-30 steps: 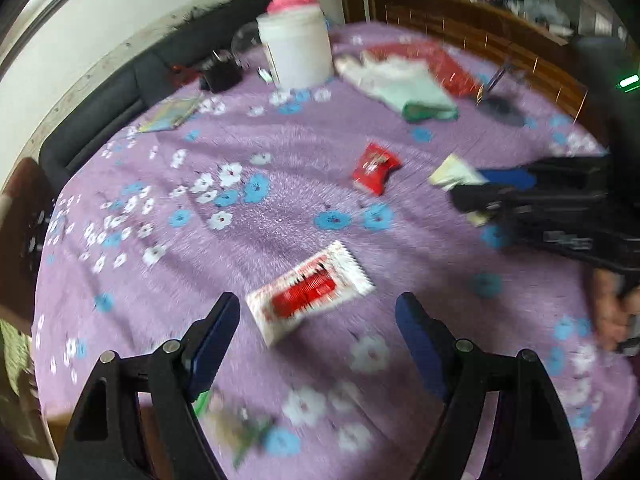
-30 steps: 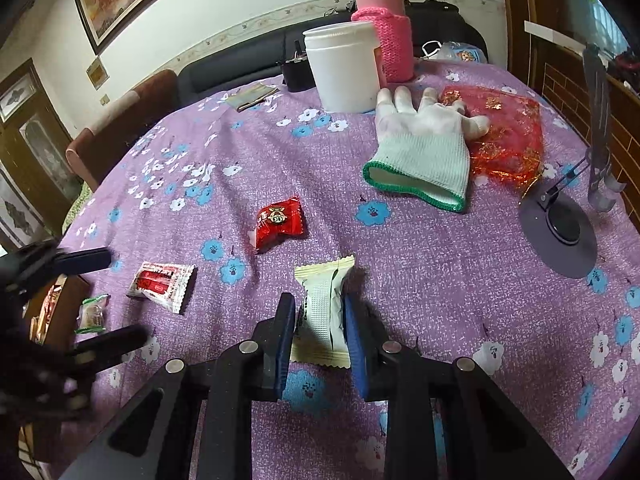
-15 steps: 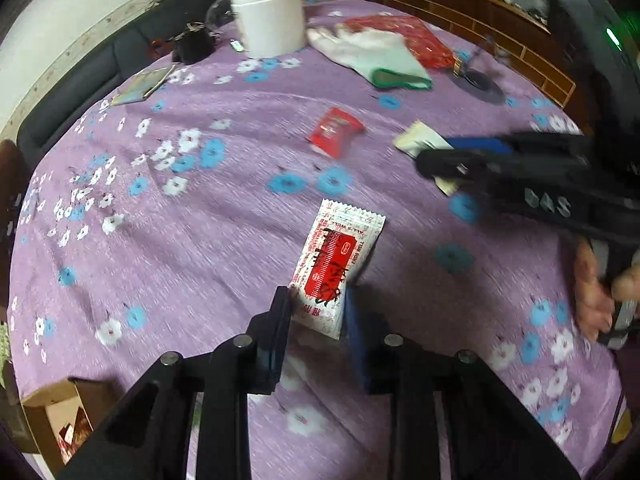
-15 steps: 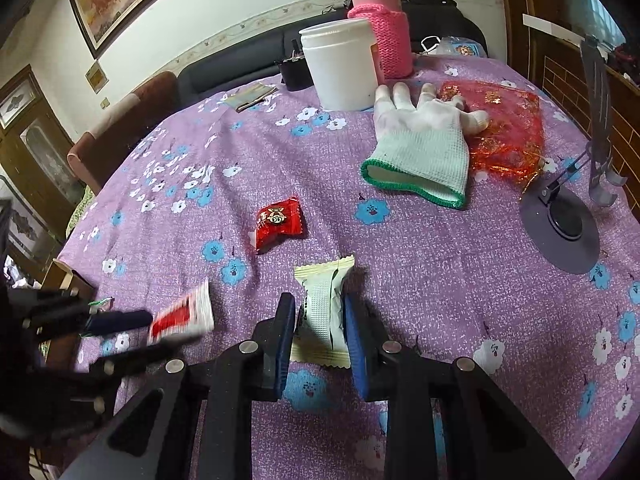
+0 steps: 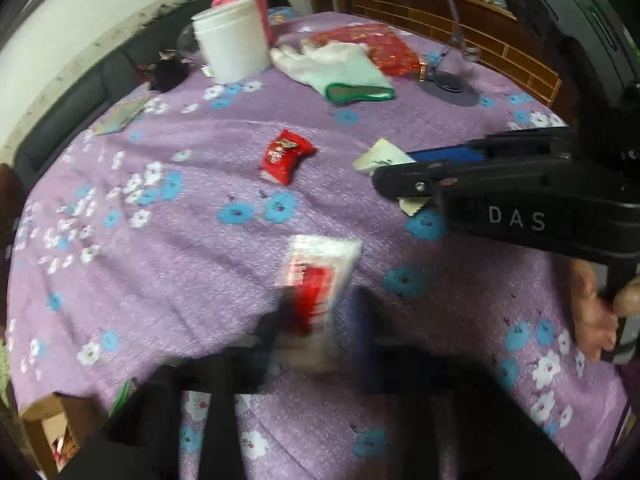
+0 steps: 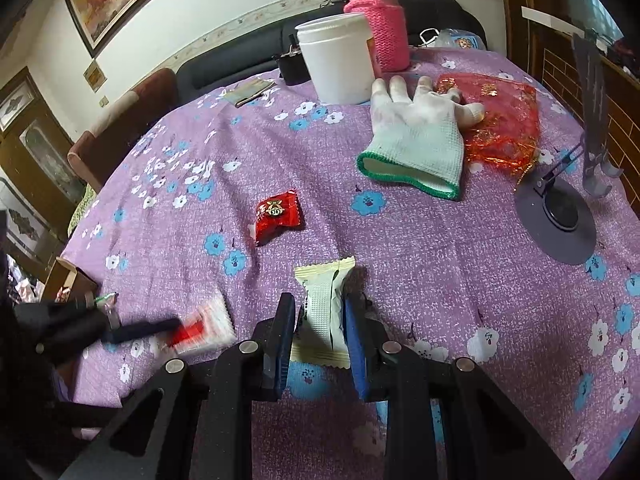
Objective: Organize snacks
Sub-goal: 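Grasp the white-and-red packet with the left tool while the right tool grasps a cream wrapper, then carry both held packets over the cardboard box and open both tools, then withdraw both tools from the box back over the table, then grasp a clear green-zip bag with the left tool while the right tool grasps a red foil candy, then carry both held snacks to the cardboard box and open both tools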
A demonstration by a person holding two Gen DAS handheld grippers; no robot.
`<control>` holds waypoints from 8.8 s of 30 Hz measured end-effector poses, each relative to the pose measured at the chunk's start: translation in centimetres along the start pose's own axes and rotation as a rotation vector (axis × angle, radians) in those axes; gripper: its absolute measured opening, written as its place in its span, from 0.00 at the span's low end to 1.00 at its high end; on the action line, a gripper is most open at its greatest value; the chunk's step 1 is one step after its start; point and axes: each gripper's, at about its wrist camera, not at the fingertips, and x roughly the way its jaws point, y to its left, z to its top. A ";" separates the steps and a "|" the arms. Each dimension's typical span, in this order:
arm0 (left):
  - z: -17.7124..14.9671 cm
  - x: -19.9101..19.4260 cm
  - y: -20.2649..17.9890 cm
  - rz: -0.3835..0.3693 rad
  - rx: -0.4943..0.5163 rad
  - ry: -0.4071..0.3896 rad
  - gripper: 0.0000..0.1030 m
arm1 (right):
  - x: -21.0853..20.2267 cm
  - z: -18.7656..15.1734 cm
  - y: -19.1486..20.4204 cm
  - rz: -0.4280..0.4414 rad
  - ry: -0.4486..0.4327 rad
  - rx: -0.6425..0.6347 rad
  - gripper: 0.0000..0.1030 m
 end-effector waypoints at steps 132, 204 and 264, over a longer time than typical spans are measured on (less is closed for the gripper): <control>-23.2 -19.3 1.9 0.021 -0.538 -0.299 0.86 | -5.0 -1.7 4.4 0.128 -0.042 0.029 0.66; -27.5 -24.0 10.3 0.147 -0.846 -0.380 0.28 | -3.7 -6.7 5.5 0.074 -0.084 -0.003 0.21; -21.2 -11.1 29.8 0.051 -0.869 -0.151 0.67 | 2.9 -11.9 36.4 0.304 0.133 -0.483 0.33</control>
